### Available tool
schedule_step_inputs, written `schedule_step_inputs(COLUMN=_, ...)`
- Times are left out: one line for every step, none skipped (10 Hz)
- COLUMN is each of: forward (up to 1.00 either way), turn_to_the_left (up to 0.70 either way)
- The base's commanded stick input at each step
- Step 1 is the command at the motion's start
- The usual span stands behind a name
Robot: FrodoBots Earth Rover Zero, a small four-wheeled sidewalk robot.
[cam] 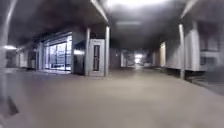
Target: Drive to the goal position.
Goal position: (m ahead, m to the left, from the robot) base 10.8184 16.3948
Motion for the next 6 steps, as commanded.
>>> schedule_step_inputs(forward=0.70, turn_to_the_left=0.34)
schedule_step_inputs(forward=0.70, turn_to_the_left=0.33)
schedule_step_inputs(forward=0.70, turn_to_the_left=0.33)
schedule_step_inputs(forward=0.70, turn_to_the_left=0.33)
schedule_step_inputs(forward=0.70, turn_to_the_left=0.33)
schedule_step_inputs(forward=0.70, turn_to_the_left=0.33)
